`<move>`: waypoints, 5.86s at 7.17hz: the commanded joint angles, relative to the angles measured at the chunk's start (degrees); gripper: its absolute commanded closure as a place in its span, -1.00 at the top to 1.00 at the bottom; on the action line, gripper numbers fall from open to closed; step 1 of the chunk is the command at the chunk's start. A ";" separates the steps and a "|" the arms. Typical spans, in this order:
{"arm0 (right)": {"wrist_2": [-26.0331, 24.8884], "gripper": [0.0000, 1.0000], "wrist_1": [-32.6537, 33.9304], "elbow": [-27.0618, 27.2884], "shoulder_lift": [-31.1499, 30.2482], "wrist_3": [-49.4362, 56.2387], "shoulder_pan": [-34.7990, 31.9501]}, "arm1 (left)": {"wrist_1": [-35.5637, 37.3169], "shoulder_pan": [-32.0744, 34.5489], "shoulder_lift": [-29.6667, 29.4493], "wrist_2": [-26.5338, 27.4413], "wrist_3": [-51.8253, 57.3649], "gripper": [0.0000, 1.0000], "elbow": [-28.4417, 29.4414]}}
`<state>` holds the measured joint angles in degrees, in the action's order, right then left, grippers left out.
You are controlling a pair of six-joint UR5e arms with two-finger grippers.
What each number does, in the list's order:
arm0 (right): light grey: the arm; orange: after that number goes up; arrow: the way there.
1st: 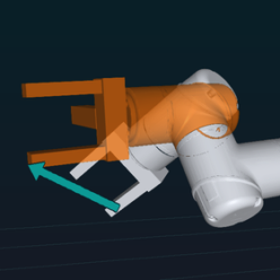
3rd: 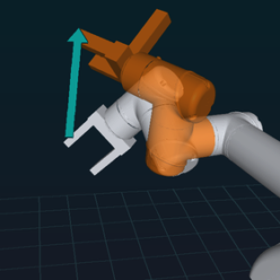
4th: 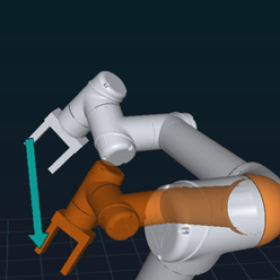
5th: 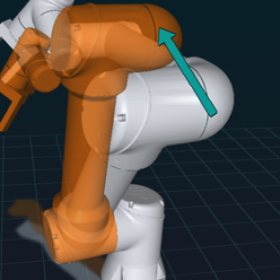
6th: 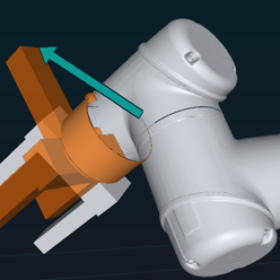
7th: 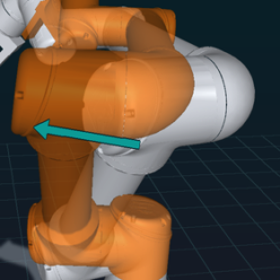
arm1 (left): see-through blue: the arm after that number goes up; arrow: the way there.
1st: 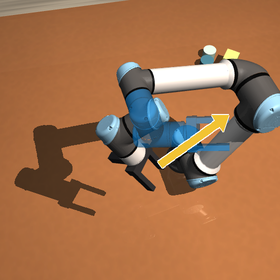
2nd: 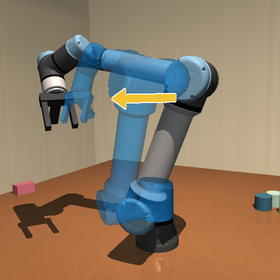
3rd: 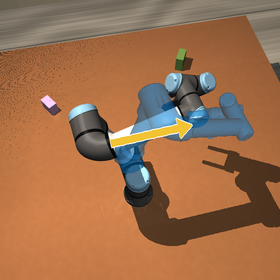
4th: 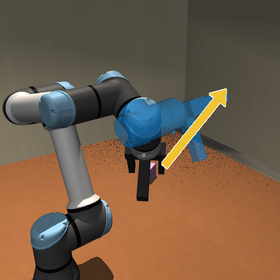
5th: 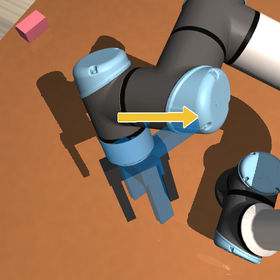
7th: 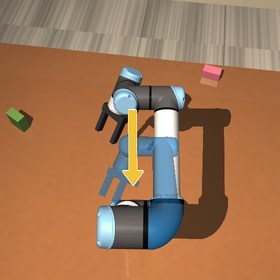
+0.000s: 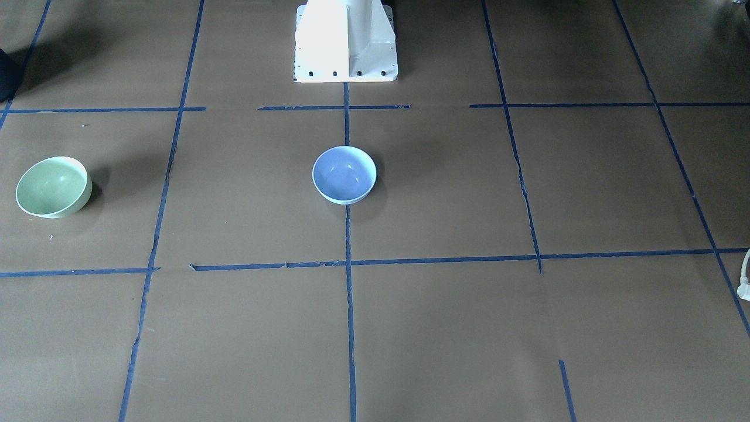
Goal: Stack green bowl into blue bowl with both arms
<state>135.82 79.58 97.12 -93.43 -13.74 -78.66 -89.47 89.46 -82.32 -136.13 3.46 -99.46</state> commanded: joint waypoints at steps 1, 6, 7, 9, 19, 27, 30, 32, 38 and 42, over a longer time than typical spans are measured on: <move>-0.03 1.00 -8.14 -0.17 -2.62 -7.38 3.76 | -0.09 0.10 0.76 0.07 -1.18 1.00 -1.61; -8.38 0.81 -34.41 -9.57 -5.73 -25.28 18.45 | -0.18 0.01 0.76 0.25 -0.83 1.00 -1.62; -7.77 -0.28 -34.49 -9.58 -5.36 -27.11 18.46 | -0.18 0.01 0.76 0.25 -0.74 1.00 -1.62; -7.50 -1.00 -34.67 -8.35 -5.45 -27.13 18.37 | -0.18 0.01 0.76 0.25 -0.65 1.00 -1.62; -8.34 -0.97 5.93 10.82 25.44 -55.35 31.93 | -0.26 -0.08 0.67 0.16 -1.18 1.00 -1.62; -29.47 -0.74 10.68 0.45 42.45 -81.45 51.50 | -0.18 0.01 0.67 0.07 -1.18 1.00 -1.35; -29.47 -0.58 10.59 -0.44 42.36 -81.27 51.68 | -0.18 -0.08 0.58 -0.01 -1.27 1.00 -1.35; -29.47 1.00 10.59 -0.18 42.36 -80.75 51.59 | -0.18 -0.08 0.50 -0.02 -1.27 1.00 -1.44; -7.63 1.00 24.98 1.94 36.69 -36.07 23.20 | -0.35 -0.34 0.06 0.07 -0.57 1.00 0.83; -5.92 1.00 31.07 -3.41 23.77 12.94 1.36 | -0.09 -0.34 0.84 0.07 -0.48 1.00 0.84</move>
<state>129.74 109.86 95.27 -65.38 -14.07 -71.60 -89.69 89.12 -81.99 -136.10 2.98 -98.63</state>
